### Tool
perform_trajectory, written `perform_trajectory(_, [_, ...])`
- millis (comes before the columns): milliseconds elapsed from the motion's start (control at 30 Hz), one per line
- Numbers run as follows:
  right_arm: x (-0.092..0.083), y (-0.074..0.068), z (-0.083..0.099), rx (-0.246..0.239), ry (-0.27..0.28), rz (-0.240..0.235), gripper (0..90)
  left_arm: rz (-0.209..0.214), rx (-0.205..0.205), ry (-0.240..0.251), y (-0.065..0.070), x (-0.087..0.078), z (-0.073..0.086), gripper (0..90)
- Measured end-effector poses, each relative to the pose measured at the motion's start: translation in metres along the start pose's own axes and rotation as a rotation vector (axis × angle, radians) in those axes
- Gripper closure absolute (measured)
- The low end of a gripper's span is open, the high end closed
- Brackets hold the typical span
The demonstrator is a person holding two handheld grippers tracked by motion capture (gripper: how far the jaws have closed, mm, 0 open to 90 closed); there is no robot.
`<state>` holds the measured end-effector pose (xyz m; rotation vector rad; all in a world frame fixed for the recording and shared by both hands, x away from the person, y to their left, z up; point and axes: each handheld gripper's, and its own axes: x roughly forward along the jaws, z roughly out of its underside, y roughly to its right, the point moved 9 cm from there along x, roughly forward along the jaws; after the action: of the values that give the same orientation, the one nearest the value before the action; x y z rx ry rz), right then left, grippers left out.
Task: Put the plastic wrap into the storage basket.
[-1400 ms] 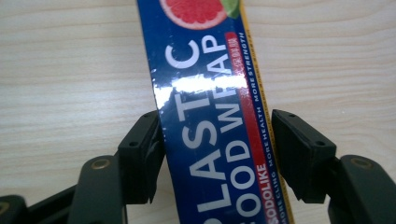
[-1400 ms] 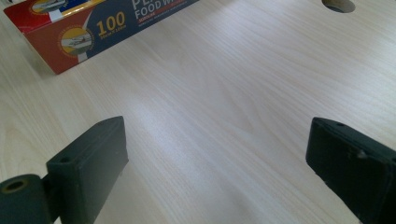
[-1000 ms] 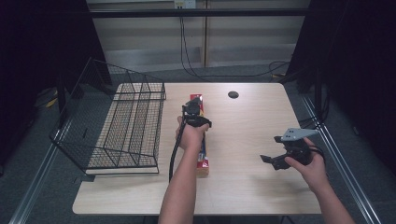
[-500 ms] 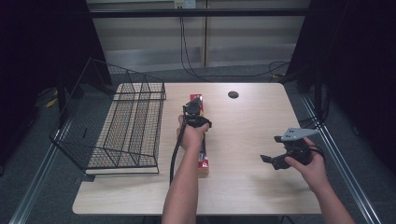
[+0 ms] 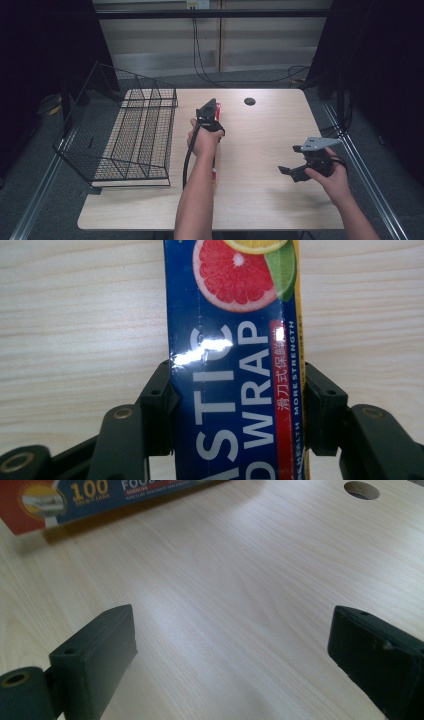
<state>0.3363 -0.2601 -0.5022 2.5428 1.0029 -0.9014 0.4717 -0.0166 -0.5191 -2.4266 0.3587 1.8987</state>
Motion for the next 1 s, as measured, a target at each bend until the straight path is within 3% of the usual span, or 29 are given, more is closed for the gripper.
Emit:
perform_trajectory(200, [0.000,0.001,0.000,-0.001,0.000,0.006,5.0,0.034,-0.006,0.017,0.000,-0.025,-0.004,44.1])
perform_trajectory(500, [0.000,-0.001,-0.003,0.004,0.032,-0.006,3.2,0.052,-0.003,0.035,-0.006,-0.066,-0.008,44.0])
perform_trajectory(633, [-0.001,0.000,-0.004,0.010,0.039,-0.004,2.7,0.054,-0.009,0.039,-0.010,-0.074,-0.008,44.0])
perform_trajectory(1000, [-0.001,-0.004,-0.004,0.015,0.054,-0.052,2.1,0.050,-0.005,0.022,-0.020,-0.100,-0.009,44.0])
